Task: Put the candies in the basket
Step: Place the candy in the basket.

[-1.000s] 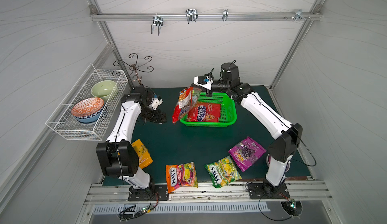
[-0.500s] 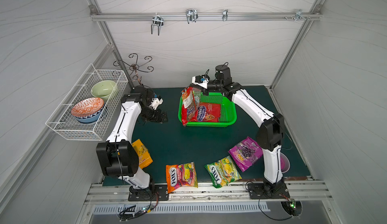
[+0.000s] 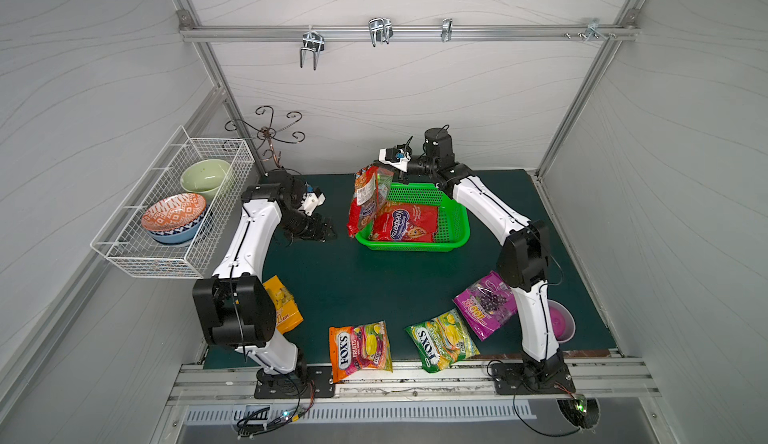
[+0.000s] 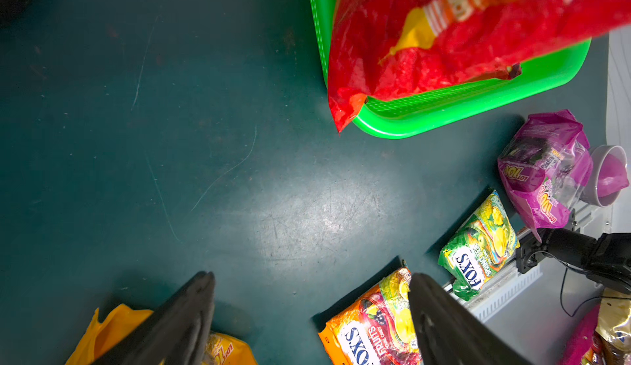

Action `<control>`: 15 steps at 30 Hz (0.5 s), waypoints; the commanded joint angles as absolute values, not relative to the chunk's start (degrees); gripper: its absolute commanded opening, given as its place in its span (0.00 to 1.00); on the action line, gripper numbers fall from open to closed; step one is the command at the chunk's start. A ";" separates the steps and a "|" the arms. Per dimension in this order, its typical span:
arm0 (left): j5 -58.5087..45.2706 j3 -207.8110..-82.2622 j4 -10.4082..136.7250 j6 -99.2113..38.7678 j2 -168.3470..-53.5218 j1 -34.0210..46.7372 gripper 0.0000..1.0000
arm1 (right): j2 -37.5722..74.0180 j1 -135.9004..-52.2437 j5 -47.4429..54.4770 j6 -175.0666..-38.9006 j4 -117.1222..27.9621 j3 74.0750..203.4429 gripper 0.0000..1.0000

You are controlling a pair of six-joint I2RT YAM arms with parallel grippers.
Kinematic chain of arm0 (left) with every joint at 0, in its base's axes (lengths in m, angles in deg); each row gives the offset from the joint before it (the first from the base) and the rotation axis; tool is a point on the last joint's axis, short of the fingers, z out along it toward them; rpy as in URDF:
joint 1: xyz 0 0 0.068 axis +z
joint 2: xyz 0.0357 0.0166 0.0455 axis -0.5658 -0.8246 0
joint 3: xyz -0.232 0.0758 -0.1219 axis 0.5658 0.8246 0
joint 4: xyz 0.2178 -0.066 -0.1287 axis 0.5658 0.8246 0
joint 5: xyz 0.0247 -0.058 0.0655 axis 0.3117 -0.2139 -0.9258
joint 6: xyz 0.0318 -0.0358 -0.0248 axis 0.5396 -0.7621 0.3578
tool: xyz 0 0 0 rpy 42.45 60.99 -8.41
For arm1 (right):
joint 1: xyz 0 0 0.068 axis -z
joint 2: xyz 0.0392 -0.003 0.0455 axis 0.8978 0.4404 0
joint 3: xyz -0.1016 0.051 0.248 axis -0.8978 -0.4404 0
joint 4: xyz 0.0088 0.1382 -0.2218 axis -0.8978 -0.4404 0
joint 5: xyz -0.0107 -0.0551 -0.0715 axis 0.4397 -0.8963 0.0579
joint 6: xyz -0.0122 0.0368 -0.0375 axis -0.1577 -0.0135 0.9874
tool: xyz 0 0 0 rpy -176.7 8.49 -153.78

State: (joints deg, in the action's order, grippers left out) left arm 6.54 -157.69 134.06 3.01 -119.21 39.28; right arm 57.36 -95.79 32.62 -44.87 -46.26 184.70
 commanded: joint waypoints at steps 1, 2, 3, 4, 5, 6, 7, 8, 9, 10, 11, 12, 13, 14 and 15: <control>8.01 -159.16 132.60 2.68 -119.53 38.94 0.92 | 57.34 -93.91 36.06 -50.54 -36.24 183.36 0.00; 7.96 -159.10 132.55 2.73 -119.53 38.94 0.92 | 56.83 -93.78 36.08 -51.00 -35.51 181.62 0.00; 7.96 -159.03 132.49 2.73 -119.54 38.89 0.92 | 56.18 -93.59 36.35 -50.97 -35.25 180.17 0.00; 8.04 -158.91 132.52 2.73 -119.63 38.85 0.92 | 55.31 -93.36 36.65 -50.85 -35.09 178.47 0.00; 8.13 -158.77 132.47 2.74 -119.74 38.77 0.92 | 54.40 -93.19 36.77 -50.52 -34.91 176.78 0.00; 8.18 -158.77 132.46 2.73 -119.82 38.68 0.92 | 53.64 -92.93 36.92 -50.17 -34.93 175.42 0.00; 8.20 -158.68 132.39 2.73 -119.87 38.52 0.92 | 52.81 -92.62 36.97 -49.81 -34.95 173.95 0.00; 8.30 -158.68 132.43 2.73 -120.02 38.35 0.92 | 51.98 -92.15 36.97 -49.62 -34.90 172.57 0.00; 8.16 -158.77 132.43 2.73 -120.09 38.09 0.92 | 51.12 -91.60 37.04 -49.61 -34.74 171.19 0.00; 8.17 -158.77 132.46 2.73 -120.18 37.91 0.92 | 50.51 -91.12 37.11 -49.66 -34.56 170.03 0.00; 8.11 -158.77 132.48 2.71 -120.23 37.65 0.92 | 49.72 -90.59 37.16 -49.70 -34.31 168.89 0.00; 7.91 -158.77 132.45 2.81 -120.30 37.33 0.92 | 48.82 -89.97 37.30 -49.72 -33.89 167.37 0.00; 7.74 -158.81 132.44 2.82 -120.44 37.04 0.92 | 47.82 -89.42 37.47 -49.78 -33.52 165.78 0.00; 7.60 -158.84 132.54 2.89 -120.49 36.71 0.92 | 46.78 -88.88 37.65 -49.55 -33.23 164.05 0.00; 7.52 -158.96 132.56 2.95 -120.59 36.31 0.92 | 45.94 -88.44 37.64 -49.22 -33.14 162.61 0.00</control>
